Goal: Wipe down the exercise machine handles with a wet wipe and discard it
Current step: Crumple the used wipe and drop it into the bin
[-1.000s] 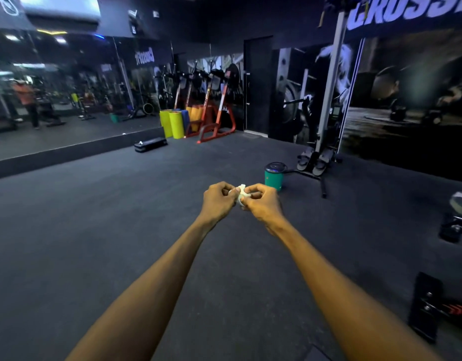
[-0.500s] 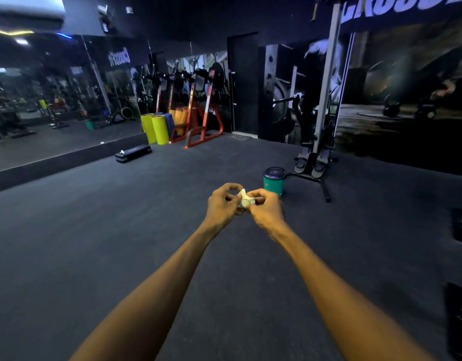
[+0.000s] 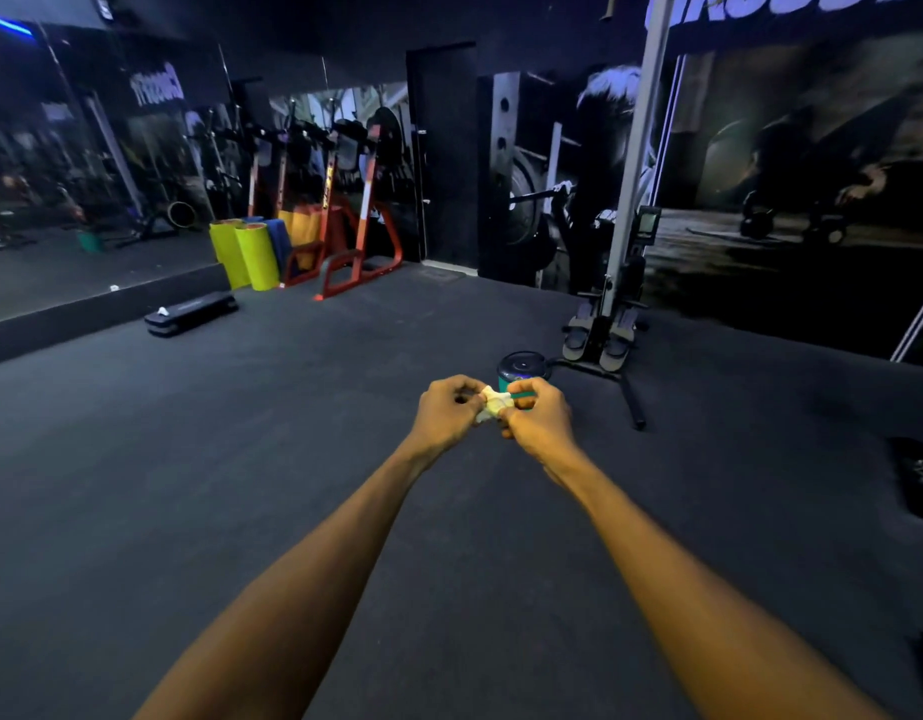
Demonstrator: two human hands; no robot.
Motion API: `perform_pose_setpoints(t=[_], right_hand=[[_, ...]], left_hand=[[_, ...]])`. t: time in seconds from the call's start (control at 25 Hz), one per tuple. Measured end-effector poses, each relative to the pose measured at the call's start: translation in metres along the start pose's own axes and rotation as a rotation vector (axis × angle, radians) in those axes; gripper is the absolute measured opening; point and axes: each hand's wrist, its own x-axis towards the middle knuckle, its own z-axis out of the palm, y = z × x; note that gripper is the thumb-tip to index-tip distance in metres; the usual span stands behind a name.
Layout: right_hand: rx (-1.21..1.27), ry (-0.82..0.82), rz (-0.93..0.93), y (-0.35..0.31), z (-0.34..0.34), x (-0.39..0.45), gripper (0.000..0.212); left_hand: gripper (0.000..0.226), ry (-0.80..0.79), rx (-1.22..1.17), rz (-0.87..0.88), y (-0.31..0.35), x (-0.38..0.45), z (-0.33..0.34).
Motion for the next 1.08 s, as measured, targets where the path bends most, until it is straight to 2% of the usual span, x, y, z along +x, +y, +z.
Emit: perform_pose_setpoints(t=[0.48, 0.76, 1.08], right_hand=[[-0.086, 0.035, 0.101, 0.050, 0.101, 0.373, 0.021], [-0.114, 0.146, 0.128, 0.102, 0.106, 0.590, 0.021], [-0.133, 0.104, 0.171, 0.146, 0.104, 0.827, 0.024]], left_hand=[[0.017, -0.148, 0.030, -0.007, -0.099, 0.401, 0.028], [0.017, -0.253, 0.069, 0.004, -0.134, 0.613, 0.098], [0.016, -0.265, 0.046, -0.094, -0.169, 0.843, 0.179]])
